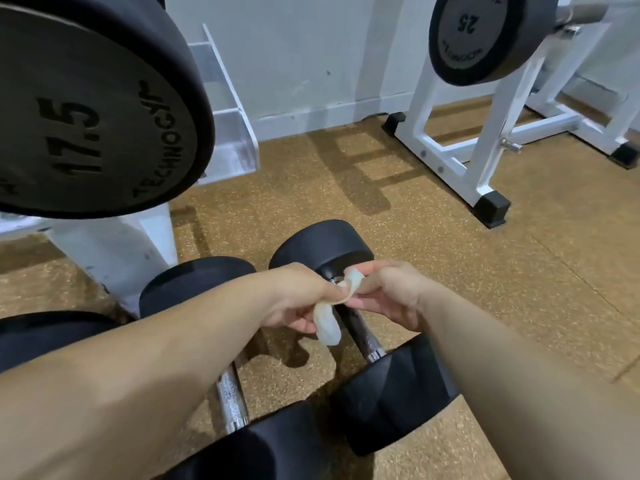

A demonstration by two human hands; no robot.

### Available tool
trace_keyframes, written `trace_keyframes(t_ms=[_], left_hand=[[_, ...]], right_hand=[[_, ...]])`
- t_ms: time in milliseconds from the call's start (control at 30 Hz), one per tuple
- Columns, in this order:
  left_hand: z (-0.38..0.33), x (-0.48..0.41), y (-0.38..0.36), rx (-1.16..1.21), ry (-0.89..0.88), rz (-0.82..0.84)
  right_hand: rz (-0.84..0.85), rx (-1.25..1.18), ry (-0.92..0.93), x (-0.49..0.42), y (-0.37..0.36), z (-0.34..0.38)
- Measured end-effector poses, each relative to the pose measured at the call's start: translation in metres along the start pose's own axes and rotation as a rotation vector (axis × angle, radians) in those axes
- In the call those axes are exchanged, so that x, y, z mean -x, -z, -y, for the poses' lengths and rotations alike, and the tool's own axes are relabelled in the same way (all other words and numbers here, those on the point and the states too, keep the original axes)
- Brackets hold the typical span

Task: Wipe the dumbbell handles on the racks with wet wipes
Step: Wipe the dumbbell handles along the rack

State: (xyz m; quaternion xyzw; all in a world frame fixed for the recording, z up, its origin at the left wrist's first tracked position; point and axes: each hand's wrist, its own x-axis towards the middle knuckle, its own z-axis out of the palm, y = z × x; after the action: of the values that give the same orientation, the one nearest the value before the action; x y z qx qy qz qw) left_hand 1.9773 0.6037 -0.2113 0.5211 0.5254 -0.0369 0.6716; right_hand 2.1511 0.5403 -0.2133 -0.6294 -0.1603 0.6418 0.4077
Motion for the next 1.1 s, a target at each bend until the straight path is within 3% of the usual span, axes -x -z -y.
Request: trace_keyframes(t_ms=[133, 300, 600, 700, 800, 867, 967, 1033, 1100], left_hand=[[0.005, -0.002, 0.001, 0.131, -0.036, -0.064], [0.007, 0.003, -0.012, 0.289, -0.070, -0.128], [-0.001, 0.009, -0.007, 0.032, -0.497, -0.461], [0.000, 0.013, -0.004, -0.087, -0.523, -0.523], [0.008, 0.013, -0.003, -0.088, -0.396, -0.410], [0.012, 0.016, -0.004, -0.051, -0.214, -0.212], [0.015, 0.026, -0.008, -0.336, 0.011, 0.052], [0.016, 0.023, -0.012, -0.425, -0.060, 0.027], [0.015, 0.019, -0.019, -0.308, -0.211, -0.125]], right_hand=[[-0.036, 0.005, -0.007, 0.003, 0.008, -0.003], [-0.122, 0.246, -0.002, 0.008, 0.011, -0.013], [-0.216, 0.143, -0.043, 0.022, 0.017, -0.009], [-0.210, 0.016, -0.032, 0.023, 0.016, -0.006], [-0.126, -0.192, 0.017, 0.028, 0.016, 0.000], [-0.051, -0.280, 0.011, 0.030, 0.017, 0.002], [0.026, -0.296, 0.008, 0.028, 0.016, -0.001], [0.081, -0.225, 0.018, 0.026, 0.013, -0.002], [0.109, -0.163, 0.018, 0.023, 0.010, -0.003]])
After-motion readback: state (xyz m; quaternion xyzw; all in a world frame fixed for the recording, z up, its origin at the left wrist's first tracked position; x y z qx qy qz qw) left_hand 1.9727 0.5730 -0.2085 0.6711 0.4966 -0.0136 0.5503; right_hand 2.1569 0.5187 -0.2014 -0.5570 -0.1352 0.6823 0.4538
